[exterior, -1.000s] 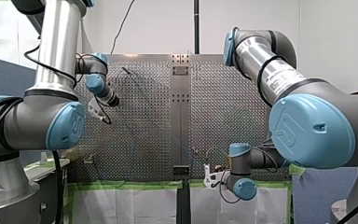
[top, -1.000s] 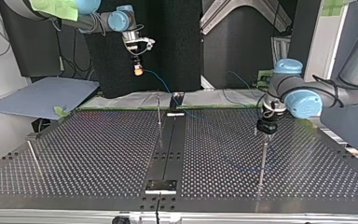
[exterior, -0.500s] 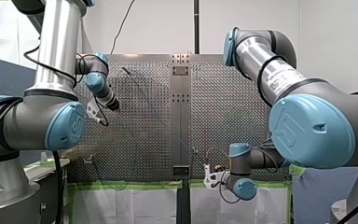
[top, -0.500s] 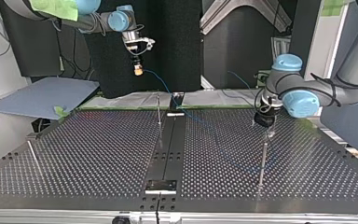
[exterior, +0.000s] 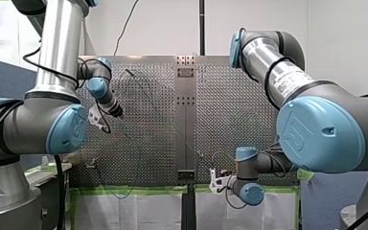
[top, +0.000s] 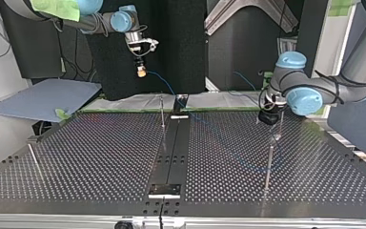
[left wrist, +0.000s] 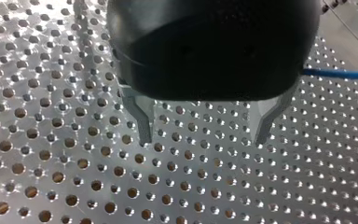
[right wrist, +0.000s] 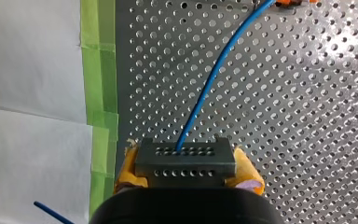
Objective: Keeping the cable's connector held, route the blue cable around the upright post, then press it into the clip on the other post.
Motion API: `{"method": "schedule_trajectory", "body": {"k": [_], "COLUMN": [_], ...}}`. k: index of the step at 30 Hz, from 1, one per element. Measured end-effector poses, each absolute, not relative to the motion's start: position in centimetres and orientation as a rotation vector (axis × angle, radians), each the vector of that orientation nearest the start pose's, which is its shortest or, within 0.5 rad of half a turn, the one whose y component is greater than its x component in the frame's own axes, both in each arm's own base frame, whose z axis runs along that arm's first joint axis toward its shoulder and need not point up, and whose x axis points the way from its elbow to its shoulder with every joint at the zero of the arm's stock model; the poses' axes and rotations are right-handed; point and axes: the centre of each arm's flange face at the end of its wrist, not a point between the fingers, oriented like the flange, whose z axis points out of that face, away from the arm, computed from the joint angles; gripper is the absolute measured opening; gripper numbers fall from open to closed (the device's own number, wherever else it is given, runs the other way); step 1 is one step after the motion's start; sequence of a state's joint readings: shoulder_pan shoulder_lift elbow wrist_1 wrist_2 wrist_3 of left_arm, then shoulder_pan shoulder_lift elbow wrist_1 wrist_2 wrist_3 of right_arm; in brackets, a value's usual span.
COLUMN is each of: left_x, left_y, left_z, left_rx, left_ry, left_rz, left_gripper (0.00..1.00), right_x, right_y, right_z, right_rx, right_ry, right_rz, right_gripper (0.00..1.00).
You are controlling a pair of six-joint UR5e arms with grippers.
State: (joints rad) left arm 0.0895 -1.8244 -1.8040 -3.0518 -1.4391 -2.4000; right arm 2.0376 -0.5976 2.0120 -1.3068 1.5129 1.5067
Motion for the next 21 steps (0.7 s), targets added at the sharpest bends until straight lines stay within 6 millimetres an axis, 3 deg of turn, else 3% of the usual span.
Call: {"method": "schedule_trajectory", "body": {"k": [13,21], "left_x": [53.4,55.0], "left_y": [-9.3,-9.7], "left_z": [26.6,23.7], "left_rx": [-0.853,-0.895], "left_ry": [1.709,1.68], "left_rz": [-0.726,-0.826], "left_gripper": [1.0,1.0], "right_x": [35.0,35.0], "right_y": [-38.4,-38.4], "right_z": [-9.6,-9.6], "right_rx": [1.7,1.701], "right_ry": [-0.912,-0.911], "right_rz": [1.475,1.481], "right_gripper": [0.0,0.0]}}
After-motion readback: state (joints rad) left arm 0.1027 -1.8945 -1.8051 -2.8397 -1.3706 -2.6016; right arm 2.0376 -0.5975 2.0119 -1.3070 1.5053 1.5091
